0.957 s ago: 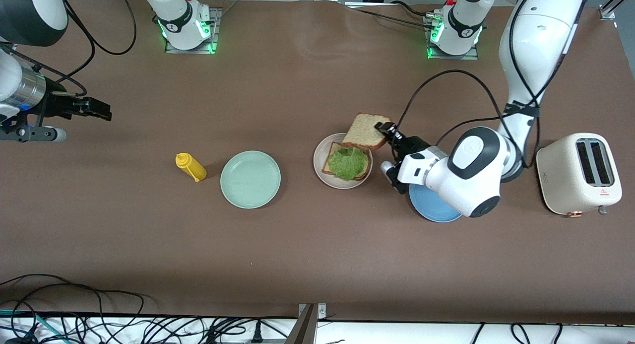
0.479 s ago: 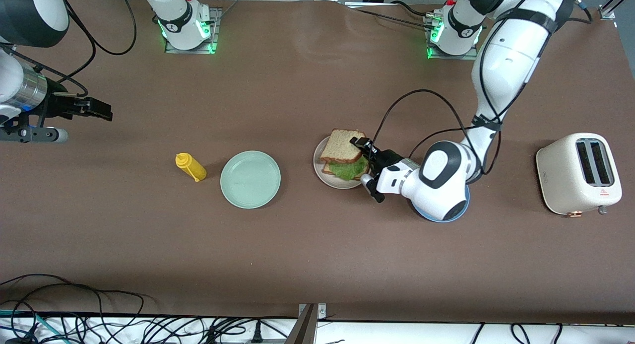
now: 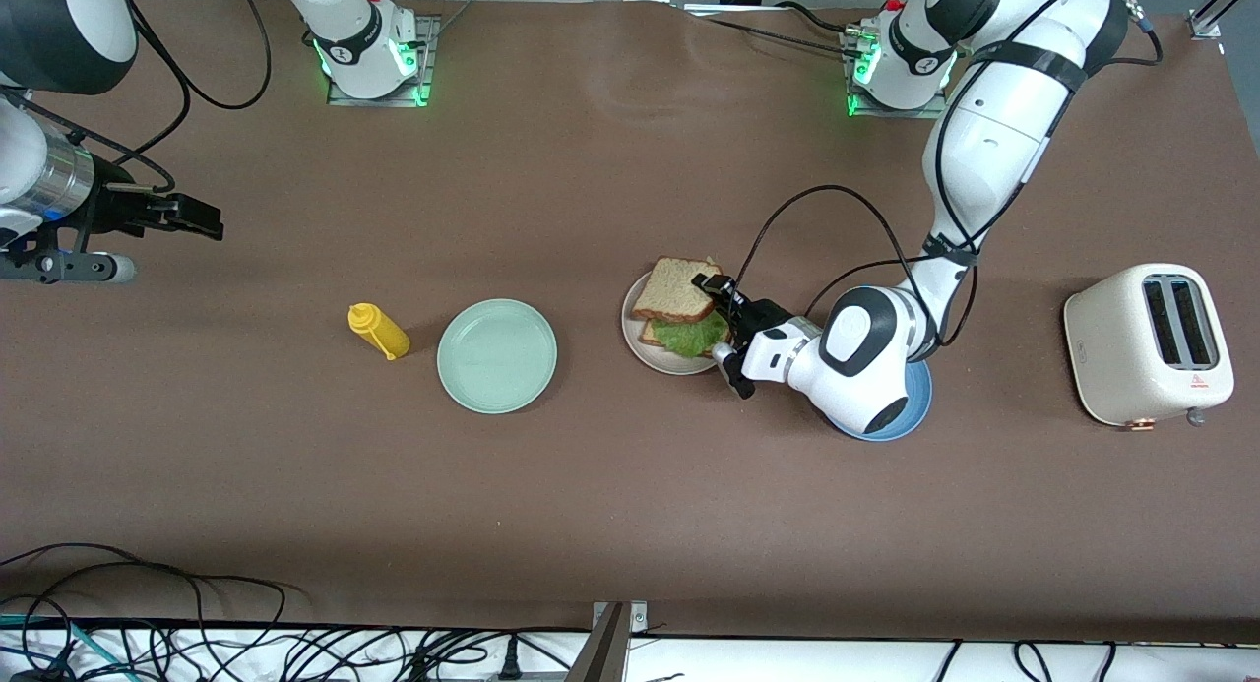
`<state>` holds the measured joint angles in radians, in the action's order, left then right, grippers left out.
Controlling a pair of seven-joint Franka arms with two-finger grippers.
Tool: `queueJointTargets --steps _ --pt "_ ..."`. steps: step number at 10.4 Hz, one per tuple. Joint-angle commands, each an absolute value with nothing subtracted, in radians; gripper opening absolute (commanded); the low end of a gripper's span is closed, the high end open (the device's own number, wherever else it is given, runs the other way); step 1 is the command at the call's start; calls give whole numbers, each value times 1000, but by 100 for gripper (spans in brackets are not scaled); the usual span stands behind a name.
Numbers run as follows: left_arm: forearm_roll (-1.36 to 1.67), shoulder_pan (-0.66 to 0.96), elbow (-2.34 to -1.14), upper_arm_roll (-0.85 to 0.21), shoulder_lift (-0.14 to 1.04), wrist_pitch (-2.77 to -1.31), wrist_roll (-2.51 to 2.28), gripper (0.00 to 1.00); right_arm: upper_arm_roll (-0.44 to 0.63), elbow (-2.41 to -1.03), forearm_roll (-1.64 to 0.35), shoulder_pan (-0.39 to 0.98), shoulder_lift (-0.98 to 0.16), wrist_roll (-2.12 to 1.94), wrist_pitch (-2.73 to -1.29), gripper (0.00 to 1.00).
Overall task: Make sandwich on beige plate with both arms
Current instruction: 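Lower the bread onto the lettuce and open the left gripper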
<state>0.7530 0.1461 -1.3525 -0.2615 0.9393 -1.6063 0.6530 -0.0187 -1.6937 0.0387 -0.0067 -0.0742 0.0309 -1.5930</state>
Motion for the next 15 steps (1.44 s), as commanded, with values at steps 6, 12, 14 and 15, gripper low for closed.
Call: queueJointTargets --steps 6,12,14,15 --pt "577 127 -1316 -241 862 -1615 698 100 -21 -1692 46 -2 -78 43 -1598 100" --pt "123 132 -1318 -241 632 -1580 586 100 -38 -1692 45 -2 -78 44 -1600 100" --pt "72 124 -1324 -241 543 -1537 507 100 -38 -1690 48 -2 -75 44 -1605 100" --pt "43 138 -1333 -236 481 -1516 455 100 -38 -1683 54 -2 -75 43 -1606 100"
